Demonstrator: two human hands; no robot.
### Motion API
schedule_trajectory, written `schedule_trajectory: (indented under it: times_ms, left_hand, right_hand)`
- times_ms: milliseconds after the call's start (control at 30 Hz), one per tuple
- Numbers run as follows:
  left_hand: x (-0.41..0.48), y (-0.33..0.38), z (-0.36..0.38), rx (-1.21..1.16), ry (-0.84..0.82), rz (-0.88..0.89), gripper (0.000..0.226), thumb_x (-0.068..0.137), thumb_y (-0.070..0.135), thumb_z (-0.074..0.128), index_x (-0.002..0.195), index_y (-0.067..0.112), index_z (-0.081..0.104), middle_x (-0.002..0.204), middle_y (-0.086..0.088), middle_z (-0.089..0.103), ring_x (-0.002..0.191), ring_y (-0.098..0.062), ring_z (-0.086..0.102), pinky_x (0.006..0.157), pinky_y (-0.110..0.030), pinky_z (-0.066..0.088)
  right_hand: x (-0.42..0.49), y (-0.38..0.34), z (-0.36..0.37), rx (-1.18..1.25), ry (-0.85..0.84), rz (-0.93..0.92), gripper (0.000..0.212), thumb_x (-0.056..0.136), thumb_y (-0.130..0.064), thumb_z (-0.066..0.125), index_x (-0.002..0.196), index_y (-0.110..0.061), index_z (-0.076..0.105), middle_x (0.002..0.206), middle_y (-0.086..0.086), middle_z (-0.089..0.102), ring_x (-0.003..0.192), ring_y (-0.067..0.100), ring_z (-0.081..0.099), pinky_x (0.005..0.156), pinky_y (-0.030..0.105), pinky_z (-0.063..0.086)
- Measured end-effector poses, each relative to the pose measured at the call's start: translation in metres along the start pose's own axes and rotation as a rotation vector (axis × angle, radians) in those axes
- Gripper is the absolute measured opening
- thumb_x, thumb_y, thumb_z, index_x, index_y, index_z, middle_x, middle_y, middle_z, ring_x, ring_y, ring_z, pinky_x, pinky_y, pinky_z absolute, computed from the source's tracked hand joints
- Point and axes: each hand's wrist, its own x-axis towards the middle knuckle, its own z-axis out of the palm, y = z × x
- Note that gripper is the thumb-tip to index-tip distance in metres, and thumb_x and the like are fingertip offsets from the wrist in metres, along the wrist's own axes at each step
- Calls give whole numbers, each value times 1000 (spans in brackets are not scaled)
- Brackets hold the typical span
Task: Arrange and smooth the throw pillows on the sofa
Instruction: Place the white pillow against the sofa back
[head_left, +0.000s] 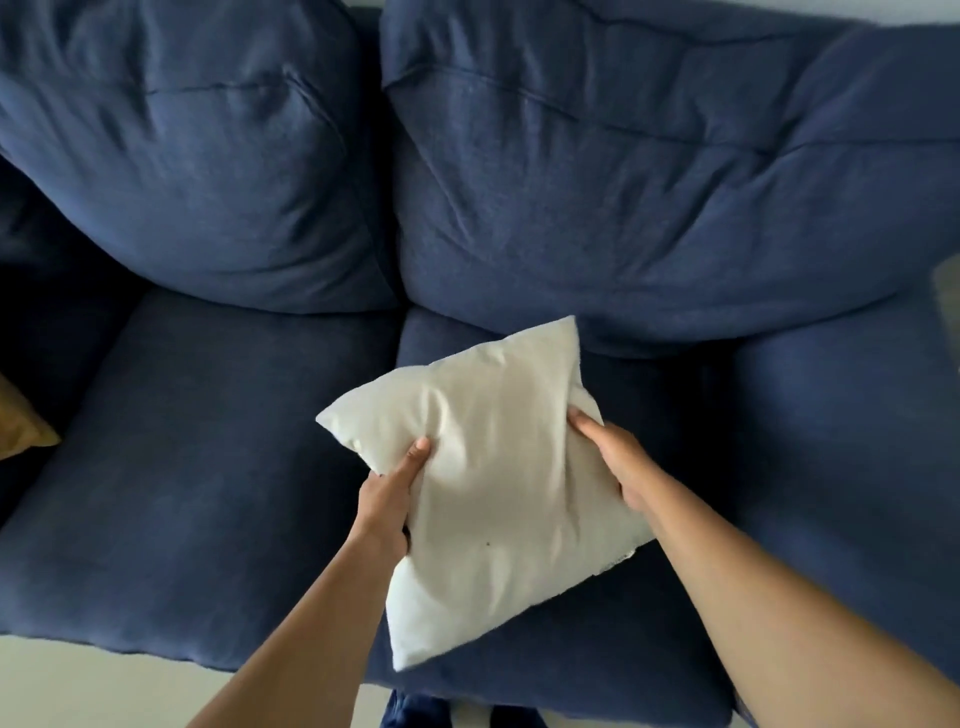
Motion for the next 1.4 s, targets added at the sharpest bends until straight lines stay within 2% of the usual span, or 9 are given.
schedule_trajectory:
  times_ms: [100,200,367,500,667,800,967,1133,1400]
  left_hand:
    - [-9,24,34,94,-138,117,55,72,38,87,120,21,67,104,-3,79,89,-21,77,66,-34,62]
    - [-16,50,74,187,-248,228,49,73,36,86,118,26,67,102,3,79,86,-14,76,58,-25,59]
    - [-16,96,126,265,-361,405,75,65,47,91,130,23,61,117,2,75,105,-17,73,84,-35,60]
    - [-7,111,150,325,-339,493,66,76,49,82,132,24,58,118,5,74,110,-17,70,91,-35,56]
    - [-4,105,165,418,-351,478,68,89,34,72,145,40,32,137,11,58,126,-18,56,108,-46,46]
    - [-8,102,159,473,-312,447,82,93,31,68,156,38,17,152,6,45,137,-22,46,114,-49,38]
    - [-16,104,131,533,-200,410,32,95,30,62,127,29,60,115,10,66,114,-16,58,95,-32,50]
    - [-17,113,74,500,-38,407,29,96,28,58,124,22,66,98,9,67,81,-8,60,65,-21,46]
    - [-20,150,-82,387,56,370,13,100,25,54,102,26,67,89,7,66,75,-9,60,61,-21,49]
  right_hand:
    - [-12,5,-31,183,79,-76,68,67,-77,69,117,-33,64,116,-3,70,108,21,64,96,44,49]
    - [-26,-4,-57,342,227,-204,66,73,-72,66,123,-29,63,120,-4,68,112,20,62,99,43,47]
    - [-37,-38,-96,417,386,-353,57,72,-76,61,110,-34,62,113,-11,67,103,8,61,86,32,47]
    - [-21,-50,-115,329,385,-336,48,93,-58,53,123,-21,60,118,-5,64,100,9,59,84,29,45]
    - [-13,-51,-113,220,382,-323,57,99,-43,46,150,-21,39,144,2,52,129,23,50,111,42,40]
    - [-20,-52,-97,44,569,-341,62,93,-35,52,151,-21,34,150,8,42,133,30,42,110,50,38]
    - [-40,-58,-58,-202,831,-533,51,91,-15,56,142,-14,46,144,16,40,124,35,42,98,48,43]
    - [-57,-80,2,-204,657,-672,36,95,-8,50,129,-16,58,128,9,48,115,26,53,97,40,47]
    - [-86,-114,168,-419,272,-526,23,91,-17,49,103,-25,68,110,-6,63,90,16,60,71,27,44]
